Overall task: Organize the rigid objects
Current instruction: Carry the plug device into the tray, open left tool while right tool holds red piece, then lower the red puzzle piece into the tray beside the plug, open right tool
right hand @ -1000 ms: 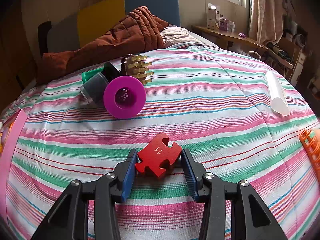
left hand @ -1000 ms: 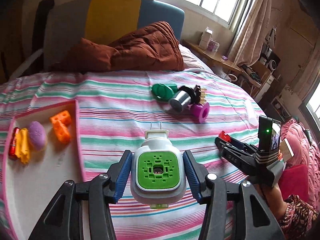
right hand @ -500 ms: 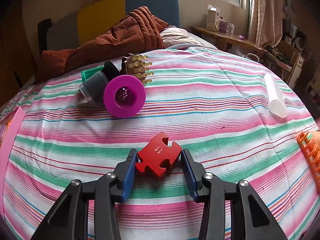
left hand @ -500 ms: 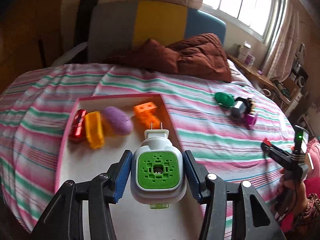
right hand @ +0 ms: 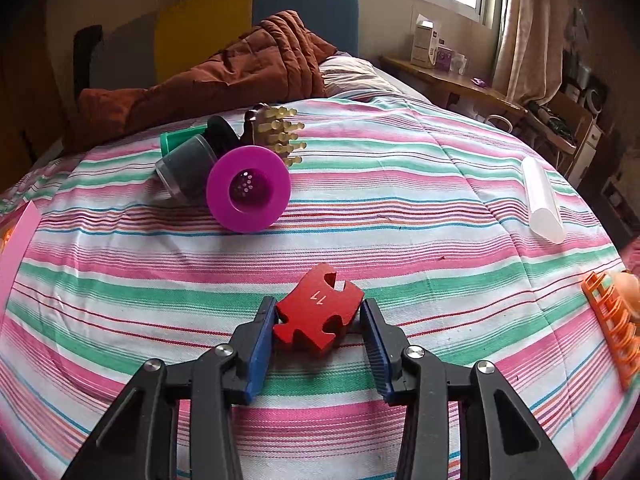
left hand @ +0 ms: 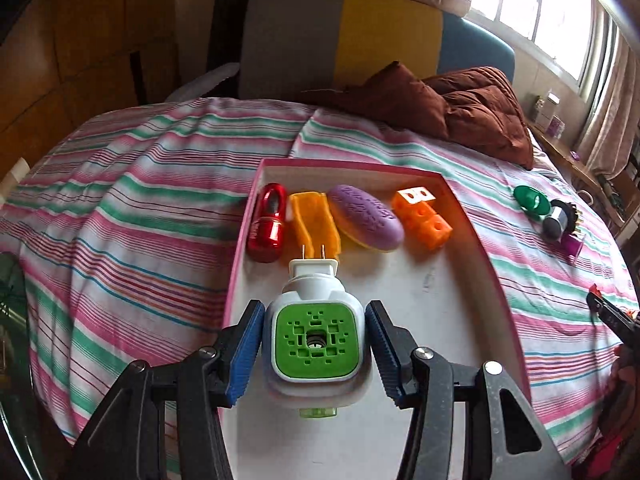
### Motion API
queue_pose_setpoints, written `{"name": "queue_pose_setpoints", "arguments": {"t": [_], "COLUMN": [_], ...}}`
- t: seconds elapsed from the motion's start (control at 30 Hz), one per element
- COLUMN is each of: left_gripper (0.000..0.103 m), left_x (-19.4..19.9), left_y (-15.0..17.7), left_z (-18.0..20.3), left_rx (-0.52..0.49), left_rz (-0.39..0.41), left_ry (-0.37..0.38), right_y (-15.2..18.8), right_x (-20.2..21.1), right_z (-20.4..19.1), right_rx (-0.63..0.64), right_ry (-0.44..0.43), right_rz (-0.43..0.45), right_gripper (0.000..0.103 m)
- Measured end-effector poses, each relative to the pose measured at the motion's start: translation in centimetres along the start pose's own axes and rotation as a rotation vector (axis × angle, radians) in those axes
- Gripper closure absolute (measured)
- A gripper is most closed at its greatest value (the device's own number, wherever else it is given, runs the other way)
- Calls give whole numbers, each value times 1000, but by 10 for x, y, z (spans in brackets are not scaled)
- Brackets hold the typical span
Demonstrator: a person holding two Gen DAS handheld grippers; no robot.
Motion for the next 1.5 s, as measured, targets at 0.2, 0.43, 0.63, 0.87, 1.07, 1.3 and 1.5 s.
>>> {"name": "queue_pose_setpoints", "arguments": {"t": [0.2,0.43,0.63,0.87,1.07,1.3,1.5], "left_gripper": [50,50,50,50,50,50,50], "left_x": [0,26,35,41,46,50,49], "left_y": [1,-3,5,18,19,14,13], "left_z": [-18,-19,-4,17,19,0,-17], "left_rx": [70,120,105,41,46,120,167], "left_rz": [12,119,107,108,123,145,137], "left_ry": [7,15,79,118,128,101,67], "right_y": [1,1,-1,1,-4,-11,-12], "right_x": [1,2,5,20,48,79,102], "right_z": [-1,-6,-11,-26,-71,-150,-239], "right_rx": [11,26,25,-93,-66,-12,117], "right_ry": [15,36,28,-84,-214,-399,-548], "right_rz": [-1,-4,-30,-47,-31,-27,-45], "right_gripper": [60,61,64,65,65,65,65]}}
Point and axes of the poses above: each gripper's, at about its wrist camera, not at the fingertips, and x roughly against the way its jaws point, z to its right, y to its underside, the point moved 6 cm from there along -x, roughly the way its jaws point, and after that the axes turned 6 degrees about z, right-handed, at the moved point
